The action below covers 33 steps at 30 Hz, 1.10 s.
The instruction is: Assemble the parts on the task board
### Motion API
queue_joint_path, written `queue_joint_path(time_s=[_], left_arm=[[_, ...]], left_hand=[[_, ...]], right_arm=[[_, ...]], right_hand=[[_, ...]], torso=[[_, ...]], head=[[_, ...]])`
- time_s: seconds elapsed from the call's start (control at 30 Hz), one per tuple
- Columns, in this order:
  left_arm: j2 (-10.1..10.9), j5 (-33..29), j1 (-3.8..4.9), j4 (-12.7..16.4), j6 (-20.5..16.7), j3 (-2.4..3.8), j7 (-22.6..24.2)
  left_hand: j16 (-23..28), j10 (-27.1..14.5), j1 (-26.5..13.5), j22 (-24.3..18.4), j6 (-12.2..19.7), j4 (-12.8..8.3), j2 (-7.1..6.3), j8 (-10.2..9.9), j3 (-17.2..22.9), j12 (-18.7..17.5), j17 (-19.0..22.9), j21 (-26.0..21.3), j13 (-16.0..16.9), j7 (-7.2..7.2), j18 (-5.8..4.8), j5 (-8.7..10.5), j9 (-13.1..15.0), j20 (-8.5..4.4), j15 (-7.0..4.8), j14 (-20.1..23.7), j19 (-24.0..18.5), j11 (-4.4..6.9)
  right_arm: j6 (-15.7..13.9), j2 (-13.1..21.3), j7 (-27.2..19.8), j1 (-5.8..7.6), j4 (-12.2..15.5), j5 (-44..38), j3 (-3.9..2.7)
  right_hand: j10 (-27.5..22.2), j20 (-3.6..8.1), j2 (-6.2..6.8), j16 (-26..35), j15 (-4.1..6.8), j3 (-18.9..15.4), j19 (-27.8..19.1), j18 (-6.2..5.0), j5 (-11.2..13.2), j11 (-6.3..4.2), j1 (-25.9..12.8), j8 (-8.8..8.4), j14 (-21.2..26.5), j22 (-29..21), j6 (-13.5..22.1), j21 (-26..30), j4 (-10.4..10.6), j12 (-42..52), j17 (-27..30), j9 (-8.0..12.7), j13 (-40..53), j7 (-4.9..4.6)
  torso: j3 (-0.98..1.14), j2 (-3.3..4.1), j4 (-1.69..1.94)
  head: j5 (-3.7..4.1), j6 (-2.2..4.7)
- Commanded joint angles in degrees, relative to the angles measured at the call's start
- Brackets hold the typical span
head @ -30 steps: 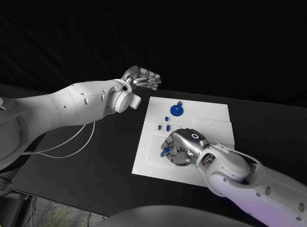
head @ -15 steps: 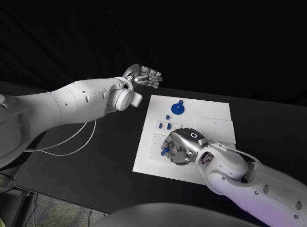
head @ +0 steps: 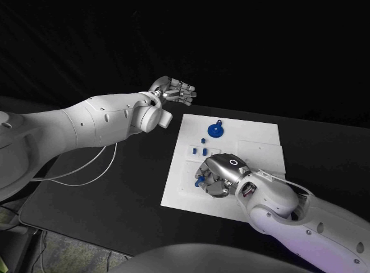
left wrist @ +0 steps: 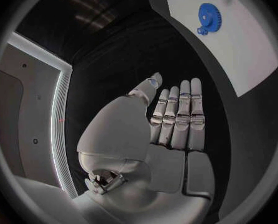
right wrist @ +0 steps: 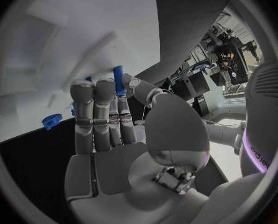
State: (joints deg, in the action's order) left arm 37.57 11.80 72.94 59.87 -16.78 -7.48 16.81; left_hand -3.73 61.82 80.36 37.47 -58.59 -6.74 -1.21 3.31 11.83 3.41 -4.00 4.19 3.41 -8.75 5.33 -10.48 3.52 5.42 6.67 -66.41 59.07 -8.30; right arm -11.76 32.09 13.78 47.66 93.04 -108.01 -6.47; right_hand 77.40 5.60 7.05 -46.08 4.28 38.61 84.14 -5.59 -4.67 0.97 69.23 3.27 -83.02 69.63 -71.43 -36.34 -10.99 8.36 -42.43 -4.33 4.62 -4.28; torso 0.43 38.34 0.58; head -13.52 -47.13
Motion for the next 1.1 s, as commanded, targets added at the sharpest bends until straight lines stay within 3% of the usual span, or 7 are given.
queue_joint_path(time_s=[0.03,0.1,0.17,0.33,0.53,0.93,1.1], left_arm=[[-0.2,-0.4,0.06,-0.1,-0.1,0.05,0.3],[-0.2,-0.4,0.06,-0.3,0.0,0.05,0.1],[-0.3,-0.4,0.06,-0.5,0.1,0.05,0.0],[-0.5,-0.4,0.06,-1.0,0.3,0.05,-0.2],[-0.6,-0.4,0.06,-1.4,0.4,0.05,-0.3],[-0.5,-0.4,0.06,-1.7,1.2,0.05,-0.6],[-0.5,-0.3,0.06,-1.8,1.5,0.05,-0.6]], left_hand=[[0.2,-0.4,-0.2,-0.4,0.5,0.1,-0.31,0.3,-0.4,-0.1,0.0,-0.3,0.0,-0.07,1.08,-0.27,0.0,0.26,0.15,0.3,-0.2,0.04],[0.3,-0.8,-0.3,-0.6,0.9,0.1,-0.45,0.2,-0.5,-0.1,0.0,-0.3,0.0,-0.21,1.06,-0.29,0.0,0.32,0.22,0.4,-0.1,-0.10],[0.2,-0.9,-0.3,-0.7,1.0,0.1,-0.46,0.2,-0.6,-0.1,0.0,-0.3,0.0,-0.23,1.07,-0.27,0.0,0.33,0.23,0.4,-0.1,-0.13],[0.2,-1.0,0.0,-2.8,1.1,0.3,-0.32,0.3,-1.2,0.0,0.0,-0.3,0.0,-0.25,1.12,-0.30,0.0,0.40,0.27,0.5,0.2,-0.15],[0.2,-1.0,0.0,-2.8,1.1,0.3,-0.32,0.3,-1.2,0.0,0.0,-0.3,0.0,-0.25,1.12,-0.30,0.0,0.40,0.27,0.5,0.2,-0.15],[0.2,-0.9,-0.1,-3.7,0.7,0.6,-0.08,0.3,-1.3,-0.1,0.0,-0.2,0.0,-0.12,1.07,-0.19,0.0,0.38,0.26,0.5,0.4,-0.12],[0.2,-1.0,-0.3,-4.3,0.8,0.9,-0.08,0.3,-1.5,0.0,0.0,-0.3,0.0,-0.13,1.03,0.20,0.0,0.44,0.29,0.5,0.5,-0.12]], right_arm=[[1.2,-0.1,2.3,0.03,-0.3,-0.5,0.28],[0.8,-0.2,2.6,0.08,-0.3,-0.3,0.38],[0.3,-0.3,2.8,0.12,-0.3,-0.1,0.47],[-0.2,-0.6,3.1,0.16,-0.2,0.0,0.57],[0.0,-0.7,3.5,0.28,0.0,-0.3,0.83],[-0.7,-0.8,5.1,0.37,0.2,-0.6,1.05],[-1.6,-0.9,5.5,0.38,0.7,-0.7,1.08]], right_hand=[[0.2,-0.18,-0.42,0.2,-0.20,-2.8,2.5,-0.43,1.0,-0.76,0.1,0.39,0.2,-0.2,0.6,0.4,0.6,-0.4,0.1,-0.1,-0.3,-0.05],[-0.1,-0.26,0.03,0.2,-0.37,-5.4,2.4,-0.37,1.7,-0.41,-1.6,0.25,0.2,-0.3,1.3,0.9,1.9,-0.8,0.1,0.1,-0.5,-0.09],[-0.5,-0.44,-0.65,0.2,-0.64,-10.0,2.4,-0.34,2.0,-0.20,-1.4,0.36,0.1,-0.4,2.6,1.0,3.6,-1.7,0.1,0.5,-0.8,-0.05],[-0.2,-0.49,-0.68,0.2,-0.67,-13.1,2.5,-0.39,1.9,-0.10,-0.3,0.33,0.1,-0.4,3.6,1.1,4.4,-2.3,0.1,0.5,-0.8,-0.30],[0.1,-0.56,-0.70,0.3,-0.73,-14.6,2.5,-0.35,1.9,-0.09,0.6,0.37,0.1,-0.3,3.7,0.9,5.0,-2.9,0.1,0.5,-0.8,-0.31],[-0.1,-0.59,0.95,0.4,-0.85,-17.0,2.5,-0.57,1.9,0.35,-1.5,0.26,0.1,-0.5,5.9,1.5,6.6,-3.2,0.2,0.6,-0.8,-0.90],[0.1,-0.70,1.49,0.4,-0.90,-19.8,2.6,-0.75,1.9,0.40,-1.6,0.30,0.1,-0.5,6.7,1.2,7.8,-2.8,0.2,0.6,-0.7,-1.07]], torso=[[0.02,0.01,-0.05],[0.01,0.00,-0.08],[0.03,0.02,-0.04],[0.03,0.00,-0.04],[0.02,0.03,0.03],[0.00,-0.02,0.02],[-0.01,0.03,-0.03]], head=[[0.01,-0.02],[-0.03,-0.15],[-0.16,-0.16],[-0.03,-0.23],[-0.16,-0.58],[-0.36,-0.52],[-0.57,-0.53]])
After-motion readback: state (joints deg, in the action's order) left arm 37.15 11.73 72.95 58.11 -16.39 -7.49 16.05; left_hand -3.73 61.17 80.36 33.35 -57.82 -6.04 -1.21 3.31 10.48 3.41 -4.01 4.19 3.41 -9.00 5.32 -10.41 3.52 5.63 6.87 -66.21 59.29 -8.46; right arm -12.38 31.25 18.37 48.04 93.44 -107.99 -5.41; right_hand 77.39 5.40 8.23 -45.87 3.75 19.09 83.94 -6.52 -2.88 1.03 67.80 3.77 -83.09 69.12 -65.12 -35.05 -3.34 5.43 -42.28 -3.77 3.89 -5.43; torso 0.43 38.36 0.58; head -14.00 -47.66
